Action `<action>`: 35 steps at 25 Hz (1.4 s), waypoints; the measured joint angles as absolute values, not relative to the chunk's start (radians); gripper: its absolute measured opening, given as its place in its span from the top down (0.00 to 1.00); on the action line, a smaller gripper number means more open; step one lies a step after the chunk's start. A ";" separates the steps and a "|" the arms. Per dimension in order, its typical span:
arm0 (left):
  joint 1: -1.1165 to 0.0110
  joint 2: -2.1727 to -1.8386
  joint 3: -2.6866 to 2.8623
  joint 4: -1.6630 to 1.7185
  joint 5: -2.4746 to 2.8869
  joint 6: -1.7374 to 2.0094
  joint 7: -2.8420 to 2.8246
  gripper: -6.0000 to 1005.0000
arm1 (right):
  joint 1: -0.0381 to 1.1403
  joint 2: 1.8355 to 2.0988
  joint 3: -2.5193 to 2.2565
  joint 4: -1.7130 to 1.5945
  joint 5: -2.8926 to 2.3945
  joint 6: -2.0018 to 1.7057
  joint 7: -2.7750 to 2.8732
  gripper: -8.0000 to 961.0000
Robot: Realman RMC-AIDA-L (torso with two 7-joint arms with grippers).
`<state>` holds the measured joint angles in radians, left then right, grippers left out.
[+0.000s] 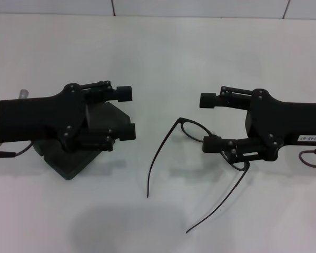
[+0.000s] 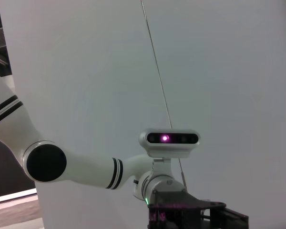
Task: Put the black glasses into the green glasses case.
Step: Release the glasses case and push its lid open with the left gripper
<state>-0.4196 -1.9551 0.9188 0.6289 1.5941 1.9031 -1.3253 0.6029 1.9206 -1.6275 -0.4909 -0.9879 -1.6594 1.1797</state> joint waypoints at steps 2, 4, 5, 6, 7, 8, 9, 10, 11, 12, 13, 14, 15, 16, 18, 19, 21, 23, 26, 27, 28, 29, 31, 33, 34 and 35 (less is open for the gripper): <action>-0.421 -1.955 0.919 0.629 1.594 1.902 -1.325 0.17 | 0.604 1.921 -1.627 -0.491 -0.988 -1.659 1.180 0.11; -0.421 -1.955 0.914 0.629 1.593 1.901 -1.325 0.17 | 0.605 1.920 -1.627 -0.491 -0.988 -1.659 1.180 0.11; -0.421 -1.955 0.907 0.629 1.593 1.901 -1.325 0.17 | 0.605 1.919 -1.627 -0.491 -0.988 -1.659 1.180 0.11; -0.421 -1.956 0.902 0.629 1.594 1.901 -1.325 0.17 | 0.605 1.919 -1.627 -0.491 -0.988 -1.659 1.180 0.11; -0.421 -1.957 0.896 0.629 1.595 1.900 -1.325 0.17 | 0.606 1.919 -1.627 -0.491 -0.988 -1.659 1.180 0.11; -0.420 -1.957 0.893 0.629 1.596 1.900 -1.325 0.17 | 0.606 1.919 -1.627 -0.491 -0.988 -1.659 1.180 0.11; -0.420 -1.957 0.893 0.629 1.596 1.900 -1.325 0.17 | 0.606 1.919 -1.627 -0.491 -0.988 -1.659 1.180 0.10; -0.420 -1.957 0.893 0.629 1.596 1.900 -1.325 0.17 | 0.606 1.918 -1.627 -0.491 -0.988 -1.659 1.180 0.10; -0.420 -1.957 0.893 0.629 1.597 1.900 -1.325 0.17 | 0.606 1.918 -1.627 -0.491 -0.988 -1.659 1.180 0.10; -0.420 -1.957 0.893 0.629 1.597 1.900 -1.325 0.17 | 0.606 1.918 -1.627 -0.491 -0.988 -1.659 1.180 0.10; -0.420 -1.957 0.893 0.629 1.597 1.900 -1.325 0.18 | 0.606 1.918 -1.627 -0.491 -0.988 -1.659 1.180 0.10; -0.420 -1.957 0.893 0.629 1.597 1.900 -1.324 0.18 | 0.605 1.918 -1.627 -0.491 -0.988 -1.659 1.180 0.10; -0.420 -1.958 0.892 0.629 1.596 1.900 -1.320 0.18 | 0.602 1.918 -1.625 -0.491 -0.988 -1.655 1.178 0.10; -0.420 -1.959 0.889 0.629 1.594 1.901 -1.317 0.18 | 0.600 1.917 -1.620 -0.491 -0.988 -1.651 1.176 0.10; -0.424 -1.966 0.856 0.635 1.591 1.895 -1.335 0.18 | 0.587 1.918 -1.595 -0.488 -0.988 -1.624 1.159 0.10; -0.430 -1.975 0.824 0.675 1.597 1.870 -1.401 0.18 | 0.580 1.919 -1.580 -0.486 -0.989 -1.604 1.146 0.10; -0.432 -1.990 0.810 0.750 1.617 1.829 -1.499 0.18 | 0.556 1.921 -1.539 -0.480 -0.989 -1.547 1.114 0.10; -0.422 -2.021 0.808 0.936 1.673 1.771 -1.649 0.18 | 0.532 1.920 -1.510 -0.479 -0.990 -1.517 1.101 0.10; -0.403 -2.064 0.810 1.224 1.784 1.728 -1.835 0.19 | 0.498 1.914 -1.485 -0.485 -0.991 -1.513 1.095 0.10; -0.397 -2.077 0.816 1.344 1.858 1.723 -1.917 0.19 | 0.488 1.914 -1.479 -0.488 -0.991 -1.515 1.095 0.10; -0.394 -2.085 0.823 1.421 1.901 1.720 -1.972 0.19 | 0.479 1.914 -1.473 -0.490 -0.991 -1.518 1.095 0.10; -0.395 -2.088 0.843 1.507 1.982 1.718 -2.056 0.19 | 0.473 1.916 -1.469 -0.490 -0.991 -1.520 1.095 0.10; -0.403 -2.085 0.900 1.632 2.119 1.716 -2.206 0.19 | 0.458 1.920 -1.461 -0.491 -0.991 -1.523 1.095 0.10; -0.418 -2.076 1.007 1.729 2.297 1.718 -2.371 0.20 | 0.448 1.923 -1.458 -0.491 -0.991 -1.524 1.094 0.10; -0.422 -2.074 1.041 1.749 2.349 1.718 -2.411 0.20 | 0.446 1.925 -1.458 -0.491 -0.991 -1.525 1.094 0.10; -0.425 -2.075 1.079 1.763 2.417 1.719 -2.444 0.20 | 0.445 1.927 -1.458 -0.491 -0.991 -1.525 1.094 0.10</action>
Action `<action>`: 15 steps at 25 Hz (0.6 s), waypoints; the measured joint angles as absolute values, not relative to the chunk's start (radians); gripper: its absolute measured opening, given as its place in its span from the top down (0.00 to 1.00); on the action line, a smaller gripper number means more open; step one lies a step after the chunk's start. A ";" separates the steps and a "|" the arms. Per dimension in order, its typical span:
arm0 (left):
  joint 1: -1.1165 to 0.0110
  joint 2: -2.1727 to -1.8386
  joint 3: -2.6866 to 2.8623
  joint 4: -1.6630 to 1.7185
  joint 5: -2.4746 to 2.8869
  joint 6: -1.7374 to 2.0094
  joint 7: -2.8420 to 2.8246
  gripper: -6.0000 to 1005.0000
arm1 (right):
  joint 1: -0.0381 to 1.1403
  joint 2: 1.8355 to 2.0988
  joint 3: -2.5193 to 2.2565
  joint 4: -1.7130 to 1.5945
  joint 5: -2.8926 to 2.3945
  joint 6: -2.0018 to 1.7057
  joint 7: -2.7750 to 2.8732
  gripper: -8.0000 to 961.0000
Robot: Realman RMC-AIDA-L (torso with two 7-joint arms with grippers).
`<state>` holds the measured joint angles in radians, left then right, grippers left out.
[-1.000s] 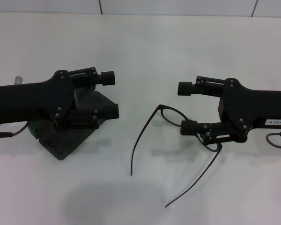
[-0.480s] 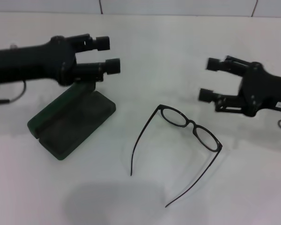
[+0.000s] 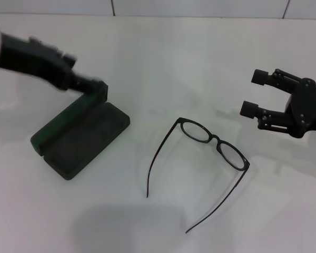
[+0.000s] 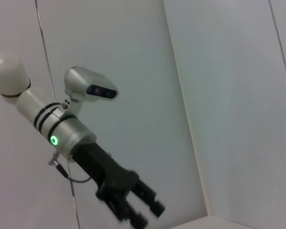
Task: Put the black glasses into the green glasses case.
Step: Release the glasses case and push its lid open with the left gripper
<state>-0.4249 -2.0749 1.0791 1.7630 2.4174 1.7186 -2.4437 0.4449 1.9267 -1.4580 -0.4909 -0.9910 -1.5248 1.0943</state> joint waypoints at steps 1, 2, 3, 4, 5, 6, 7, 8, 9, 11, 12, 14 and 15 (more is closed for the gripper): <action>-0.430 -2.078 1.113 1.769 2.477 1.718 -2.467 0.20 | 0.445 1.929 -1.458 -0.491 -0.991 -1.525 1.094 0.10; -0.430 -2.078 1.113 1.769 2.477 1.718 -2.467 0.21 | 0.445 1.930 -1.459 -0.491 -0.991 -1.525 1.094 0.11; -0.446 -2.086 1.169 1.746 2.578 1.710 -2.505 0.21 | 0.446 1.931 -1.460 -0.491 -0.991 -1.525 1.094 0.11; -0.454 -2.087 1.182 1.729 2.603 1.704 -2.515 0.21 | 0.448 1.931 -1.461 -0.491 -0.991 -1.525 1.094 0.11; -0.464 -2.087 1.193 1.707 2.624 1.697 -2.525 0.21 | 0.449 1.931 -1.462 -0.491 -0.991 -1.525 1.094 0.10; -0.478 -2.087 1.200 1.674 2.641 1.687 -2.532 0.22 | 0.451 1.931 -1.462 -0.491 -0.994 -1.526 1.094 0.10; -0.491 -2.088 1.203 1.644 2.655 1.677 -2.536 0.22 | 0.451 1.931 -1.462 -0.491 -0.994 -1.526 1.094 0.10; -0.499 -2.088 1.203 1.624 2.660 1.671 -2.536 0.22 | 0.451 1.931 -1.460 -0.491 -0.998 -1.526 1.094 0.10; -0.508 -2.088 1.206 1.601 2.664 1.664 -2.536 0.23 | 0.451 1.931 -1.459 -0.491 -1.001 -1.526 1.094 0.10; -0.526 -2.087 1.222 1.547 2.688 1.634 -2.534 0.23 | 0.451 1.931 -1.458 -0.491 -1.004 -1.526 1.093 0.10; -0.532 -2.086 1.232 1.524 2.705 1.618 -2.533 0.23 | 0.450 1.931 -1.458 -0.491 -1.004 -1.526 1.092 0.11; -0.551 -2.086 1.252 1.469 2.757 1.582 -2.534 0.24 | 0.449 1.932 -1.457 -0.491 -1.004 -1.526 1.091 0.11; -0.560 -2.086 1.258 1.446 2.778 1.572 -2.535 0.24 | 0.447 1.933 -1.457 -0.491 -1.004 -1.525 1.091 0.10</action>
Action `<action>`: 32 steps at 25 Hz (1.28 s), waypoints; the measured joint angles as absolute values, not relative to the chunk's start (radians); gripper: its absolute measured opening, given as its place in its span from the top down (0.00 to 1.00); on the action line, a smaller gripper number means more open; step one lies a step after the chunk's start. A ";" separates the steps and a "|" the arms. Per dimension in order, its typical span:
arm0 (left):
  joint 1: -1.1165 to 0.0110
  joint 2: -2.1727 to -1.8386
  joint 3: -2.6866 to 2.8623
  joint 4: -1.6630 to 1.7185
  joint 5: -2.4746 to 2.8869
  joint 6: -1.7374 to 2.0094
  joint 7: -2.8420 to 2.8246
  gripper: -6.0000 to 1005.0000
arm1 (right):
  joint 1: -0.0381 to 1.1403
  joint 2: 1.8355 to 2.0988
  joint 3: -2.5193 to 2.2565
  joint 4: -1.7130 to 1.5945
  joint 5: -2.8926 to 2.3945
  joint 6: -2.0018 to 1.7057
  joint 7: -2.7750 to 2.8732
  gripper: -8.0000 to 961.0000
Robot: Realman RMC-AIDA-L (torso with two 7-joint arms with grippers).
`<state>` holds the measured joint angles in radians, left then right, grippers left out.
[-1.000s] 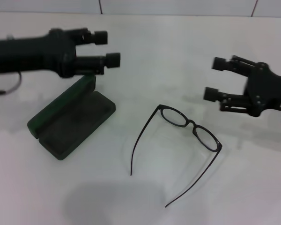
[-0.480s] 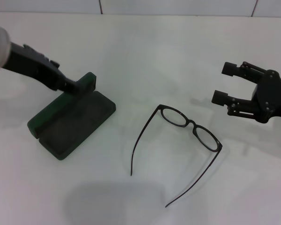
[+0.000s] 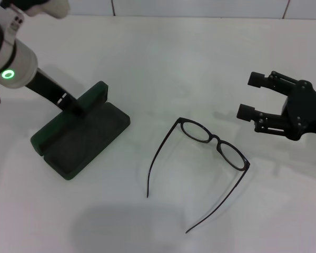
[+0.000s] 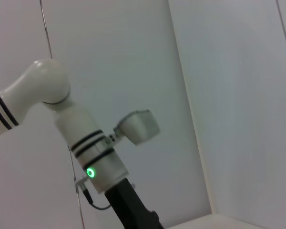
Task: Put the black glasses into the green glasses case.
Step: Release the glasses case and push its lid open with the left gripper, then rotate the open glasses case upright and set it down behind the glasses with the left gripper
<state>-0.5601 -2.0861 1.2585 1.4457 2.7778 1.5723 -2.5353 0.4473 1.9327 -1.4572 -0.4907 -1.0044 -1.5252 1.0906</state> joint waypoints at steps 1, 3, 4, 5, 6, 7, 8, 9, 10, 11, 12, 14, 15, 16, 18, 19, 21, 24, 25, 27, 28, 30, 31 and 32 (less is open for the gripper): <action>-0.574 -2.086 1.263 1.417 2.796 1.568 -2.538 0.24 | 0.446 1.933 -1.457 -0.491 -1.005 -1.525 1.091 0.10; -0.594 -2.086 1.266 1.375 2.818 1.567 -2.550 0.25 | 0.444 1.935 -1.457 -0.490 -1.005 -1.522 1.091 0.10; -0.604 -2.085 1.265 1.357 2.824 1.567 -2.563 0.27 | 0.444 1.935 -1.457 -0.490 -1.005 -1.520 1.091 0.10; -0.609 -2.085 1.264 1.348 2.829 1.567 -2.571 0.29 | 0.444 1.936 -1.457 -0.489 -1.005 -1.518 1.091 0.10; -0.614 -2.084 1.263 1.338 2.829 1.569 -2.580 0.31 | 0.444 1.937 -1.457 -0.485 -1.005 -1.517 1.091 0.10; -0.614 -2.084 1.263 1.338 2.829 1.569 -2.580 0.33 | 0.444 1.937 -1.457 -0.484 -1.005 -1.517 1.091 0.10; -0.618 -2.086 1.264 1.334 2.828 1.573 -2.584 0.35 | 0.444 1.937 -1.457 -0.483 -1.005 -1.516 1.091 0.10; -0.618 -2.086 1.265 1.335 2.827 1.574 -2.584 0.37 | 0.445 1.938 -1.457 -0.482 -1.005 -1.516 1.091 0.10; -0.618 -2.087 1.267 1.337 2.825 1.577 -2.584 0.39 | 0.446 1.938 -1.457 -0.482 -1.005 -1.514 1.090 0.11; -0.618 -2.088 1.267 1.339 2.824 1.580 -2.584 0.41 | 0.446 1.938 -1.457 -0.482 -1.005 -1.513 1.089 0.11; -0.618 -2.088 1.268 1.339 2.822 1.583 -2.585 0.43 | 0.448 1.938 -1.457 -0.482 -1.005 -1.513 1.088 0.11; -0.619 -2.088 1.268 1.340 2.822 1.588 -2.585 0.47 | 0.449 1.938 -1.457 -0.481 -1.005 -1.512 1.085 0.10; -0.619 -2.088 1.268 1.341 2.822 1.591 -2.585 0.58 | 0.450 1.938 -1.457 -0.480 -1.005 -1.512 1.083 0.10; -0.620 -2.088 1.268 1.344 2.822 1.593 -2.585 0.68 | 0.451 1.939 -1.457 -0.480 -1.005 -1.512 1.083 0.10; -0.621 -2.088 1.268 1.360 2.822 1.597 -2.585 0.72 | 0.451 1.940 -1.457 -0.480 -1.005 -1.511 1.082 0.10; -0.621 -2.088 1.268 1.367 2.822 1.597 -2.585 0.74 | 0.451 1.941 -1.457 -0.480 -1.005 -1.510 1.081 0.10; -0.621 -2.089 1.270 1.398 2.823 1.597 -2.584 0.78 | 0.451 1.941 -1.457 -0.480 -1.005 -1.508 1.080 0.10; -0.625 -2.088 1.290 1.445 2.822 1.590 -2.569 0.79 | 0.452 1.941 -1.458 -0.485 -1.028 -1.528 1.080 0.11; -0.627 -2.088 1.300 1.458 2.822 1.584 -2.560 0.79 | 0.454 1.939 -1.458 -0.491 -1.050 -1.552 1.081 0.11; -0.637 -2.088 1.334 1.485 2.822 1.560 -2.518 0.79 | 0.464 1.936 -1.459 -0.504 -1.115 -1.636 1.088 0.11; -0.644 -2.088 1.353 1.489 2.823 1.543 -2.500 0.79 | 0.471 1.934 -1.459 -0.509 -1.141 -1.670 1.094 0.11; -0.666 -2.089 1.411 1.487 2.821 1.489 -2.450 0.78 | 0.488 1.936 -1.459 -0.515 -1.201 -1.733 1.125 0.11; -0.683 -2.089 1.443 1.472 2.817 1.459 -2.423 0.78 | 0.502 1.938 -1.459 -0.518 -1.225 -1.754 1.146 0.11; -0.695 -2.089 1.462 1.461 2.813 1.440 -2.404 0.78 | 0.509 1.942 -1.459 -0.518 -1.245 -1.766 1.161 0.11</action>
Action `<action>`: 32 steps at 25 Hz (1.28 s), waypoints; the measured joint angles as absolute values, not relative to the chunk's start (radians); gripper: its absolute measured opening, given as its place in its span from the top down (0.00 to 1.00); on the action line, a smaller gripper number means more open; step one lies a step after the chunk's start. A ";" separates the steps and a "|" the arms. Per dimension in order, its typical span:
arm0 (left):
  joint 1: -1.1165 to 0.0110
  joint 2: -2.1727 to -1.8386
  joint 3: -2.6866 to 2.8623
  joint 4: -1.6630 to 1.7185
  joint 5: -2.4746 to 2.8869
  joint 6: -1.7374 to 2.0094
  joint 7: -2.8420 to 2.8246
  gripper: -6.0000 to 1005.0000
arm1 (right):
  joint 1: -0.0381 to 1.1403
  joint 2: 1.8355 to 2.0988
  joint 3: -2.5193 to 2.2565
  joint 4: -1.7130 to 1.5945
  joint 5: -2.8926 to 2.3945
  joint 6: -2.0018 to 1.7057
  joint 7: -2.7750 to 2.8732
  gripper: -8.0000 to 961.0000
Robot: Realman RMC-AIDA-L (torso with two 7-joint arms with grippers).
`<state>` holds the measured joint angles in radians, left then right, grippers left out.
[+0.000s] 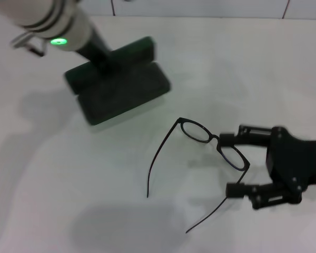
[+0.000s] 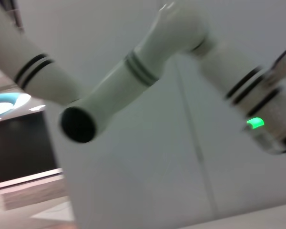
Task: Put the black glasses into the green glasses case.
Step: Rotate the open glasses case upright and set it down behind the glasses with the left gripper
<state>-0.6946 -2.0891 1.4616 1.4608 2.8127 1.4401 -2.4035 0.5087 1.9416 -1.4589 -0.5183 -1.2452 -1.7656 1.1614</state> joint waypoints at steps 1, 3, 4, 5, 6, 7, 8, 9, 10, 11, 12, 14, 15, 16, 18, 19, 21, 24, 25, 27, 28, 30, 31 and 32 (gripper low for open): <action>-0.719 -2.089 1.485 1.435 2.805 1.417 -2.378 0.78 | 0.516 1.946 -1.459 -0.519 -1.260 -1.775 1.176 0.11; -0.776 -2.090 1.527 1.364 2.782 1.368 -2.340 0.77 | 0.517 1.954 -1.460 -0.527 -1.274 -1.785 1.183 0.11; -0.802 -2.090 1.540 1.325 2.771 1.348 -2.331 0.77 | 0.514 1.958 -1.461 -0.530 -1.276 -1.787 1.183 0.11; -0.836 -2.091 1.556 1.273 2.758 1.326 -2.322 0.77 | 0.509 1.965 -1.461 -0.535 -1.283 -1.788 1.181 0.11; -0.854 -2.091 1.564 1.241 2.749 1.313 -2.319 0.77 | 0.506 1.972 -1.461 -0.536 -1.291 -1.787 1.179 0.11; -0.883 -2.092 1.577 1.188 2.731 1.287 -2.306 0.77 | 0.505 1.976 -1.461 -0.537 -1.295 -1.786 1.179 0.11; -0.901 -2.093 1.590 1.144 2.717 1.262 -2.291 0.77 | 0.502 1.980 -1.459 -0.537 -1.300 -1.784 1.179 0.11; -0.908 -2.094 1.600 1.124 2.706 1.243 -2.276 0.76 | 0.497 1.984 -1.458 -0.539 -1.304 -1.780 1.178 0.11; -0.913 -2.095 1.620 1.103 2.689 1.217 -2.254 0.76 | 0.490 1.986 -1.458 -0.540 -1.305 -1.778 1.178 0.11; -0.914 -2.096 1.639 1.091 2.672 1.196 -2.235 0.76 | 0.485 1.987 -1.458 -0.541 -1.305 -1.777 1.178 0.11; -0.915 -2.096 1.655 1.087 2.662 1.182 -2.225 0.76 | 0.480 1.987 -1.457 -0.542 -1.305 -1.777 1.178 0.11; -0.916 -2.097 1.696 1.083 2.649 1.156 -2.210 0.76 | 0.472 1.987 -1.449 -0.542 -1.303 -1.775 1.179 0.11; -0.916 -2.097 1.728 1.083 2.647 1.136 -2.208 0.75 | 0.469 1.987 -1.441 -0.540 -1.305 -1.775 1.179 0.11; -0.916 -2.097 1.728 1.083 2.647 1.136 -2.208 0.75 | 0.469 1.987 -1.437 -0.539 -1.306 -1.775 1.179 0.11; -0.916 -2.098 1.752 1.081 2.648 1.116 -2.208 0.75 | 0.465 1.987 -1.431 -0.537 -1.310 -1.775 1.179 0.11; -0.916 -2.099 1.767 1.079 2.649 1.103 -2.208 0.75 | 0.462 1.987 -1.431 -0.537 -1.311 -1.775 1.178 0.11; -0.917 -2.099 1.784 1.075 2.651 1.089 -2.208 0.74 | 0.459 1.987 -1.431 -0.538 -1.311 -1.775 1.177 0.11; -0.918 -2.100 1.812 1.072 2.653 1.067 -2.208 0.74 | 0.457 1.985 -1.431 -0.537 -1.312 -1.775 1.177 0.11; -0.918 -2.100 1.819 1.071 2.653 1.061 -2.207 0.74 | 0.456 1.985 -1.431 -0.536 -1.312 -1.775 1.177 0.11; -0.918 -2.100 1.823 1.068 2.653 1.057 -2.207 0.73 | 0.454 1.985 -1.431 -0.534 -1.312 -1.775 1.177 0.11; -0.918 -2.100 1.825 1.066 2.653 1.054 -2.207 0.73 | 0.451 1.985 -1.431 -0.534 -1.313 -1.775 1.177 0.11; -0.916 -2.100 1.826 1.062 2.653 1.038 -2.209 0.73 | 0.438 1.985 -1.431 -0.538 -1.314 -1.776 1.177 0.12; -0.914 -2.101 1.827 1.061 2.653 1.029 -2.209 0.73 | 0.430 1.984 -1.431 -0.540 -1.314 -1.778 1.176 0.12; -0.911 -2.101 1.828 1.060 2.653 1.020 -2.209 0.73 | 0.425 1.983 -1.431 -0.542 -1.314 -1.779 1.176 0.12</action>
<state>-0.9108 -2.1009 1.8281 1.0599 2.6534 1.0199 -2.2092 0.4245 1.9827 -1.4312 -0.5418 -1.3140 -1.7793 1.1760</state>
